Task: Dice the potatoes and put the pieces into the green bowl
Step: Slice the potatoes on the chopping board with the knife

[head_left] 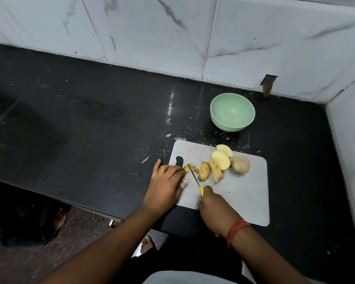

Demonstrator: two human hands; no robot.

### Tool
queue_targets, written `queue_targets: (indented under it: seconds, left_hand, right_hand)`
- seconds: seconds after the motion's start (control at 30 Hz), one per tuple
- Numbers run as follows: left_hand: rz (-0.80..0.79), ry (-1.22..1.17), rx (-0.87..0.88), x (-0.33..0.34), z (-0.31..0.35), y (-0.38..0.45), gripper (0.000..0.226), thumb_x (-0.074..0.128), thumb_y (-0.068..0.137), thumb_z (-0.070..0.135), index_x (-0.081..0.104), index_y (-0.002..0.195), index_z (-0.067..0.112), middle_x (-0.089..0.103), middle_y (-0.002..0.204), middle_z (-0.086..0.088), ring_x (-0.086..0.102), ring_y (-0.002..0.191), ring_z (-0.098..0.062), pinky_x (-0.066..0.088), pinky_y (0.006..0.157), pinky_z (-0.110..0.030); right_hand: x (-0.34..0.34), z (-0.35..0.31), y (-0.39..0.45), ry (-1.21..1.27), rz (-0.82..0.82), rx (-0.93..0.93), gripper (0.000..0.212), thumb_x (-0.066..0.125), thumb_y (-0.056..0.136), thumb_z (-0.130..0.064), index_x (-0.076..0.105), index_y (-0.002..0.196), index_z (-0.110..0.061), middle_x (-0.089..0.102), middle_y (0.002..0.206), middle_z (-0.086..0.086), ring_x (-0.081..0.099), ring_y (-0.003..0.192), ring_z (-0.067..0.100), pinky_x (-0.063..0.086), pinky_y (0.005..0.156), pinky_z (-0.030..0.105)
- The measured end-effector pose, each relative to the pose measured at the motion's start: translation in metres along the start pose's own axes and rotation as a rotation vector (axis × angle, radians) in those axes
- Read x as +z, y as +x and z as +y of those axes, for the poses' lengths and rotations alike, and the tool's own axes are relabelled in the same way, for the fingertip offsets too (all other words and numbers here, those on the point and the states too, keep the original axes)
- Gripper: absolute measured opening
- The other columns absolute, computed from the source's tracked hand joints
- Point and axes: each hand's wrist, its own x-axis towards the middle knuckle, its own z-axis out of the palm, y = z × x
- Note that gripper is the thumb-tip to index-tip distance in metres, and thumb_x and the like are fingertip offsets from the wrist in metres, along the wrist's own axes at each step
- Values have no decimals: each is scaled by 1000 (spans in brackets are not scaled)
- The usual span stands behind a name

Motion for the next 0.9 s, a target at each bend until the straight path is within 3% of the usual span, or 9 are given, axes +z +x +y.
queue_targets:
  seconds: [0.23, 0.43, 0.9]
  left_hand:
    - [-3, 49, 63, 1, 0, -3, 36, 61, 99, 39, 69, 127, 19, 65, 127, 8, 58, 116, -17, 24, 120, -57]
    - [24, 68, 95, 3, 0, -4, 29, 60, 100, 37, 71, 123, 23, 65, 125, 7, 58, 114, -19, 27, 117, -59]
    - [23, 95, 95, 4, -2, -5, 35, 51, 102, 41, 73, 123, 24, 69, 121, 8, 57, 116, -18, 28, 117, -59]
  right_hand:
    - [4, -4, 4, -48, -6, 5, 16, 37, 101, -14, 39, 115, -8, 52, 85, 6, 50, 71, 20, 28, 48, 23]
    - [2, -4, 7, -81, -14, 14, 18, 37, 101, -13, 38, 117, -6, 61, 99, 13, 47, 68, 19, 25, 46, 23]
    - [4, 5, 17, -148, 1, -34, 19, 36, 99, -10, 37, 117, -6, 38, 68, -1, 38, 57, 11, 21, 47, 26]
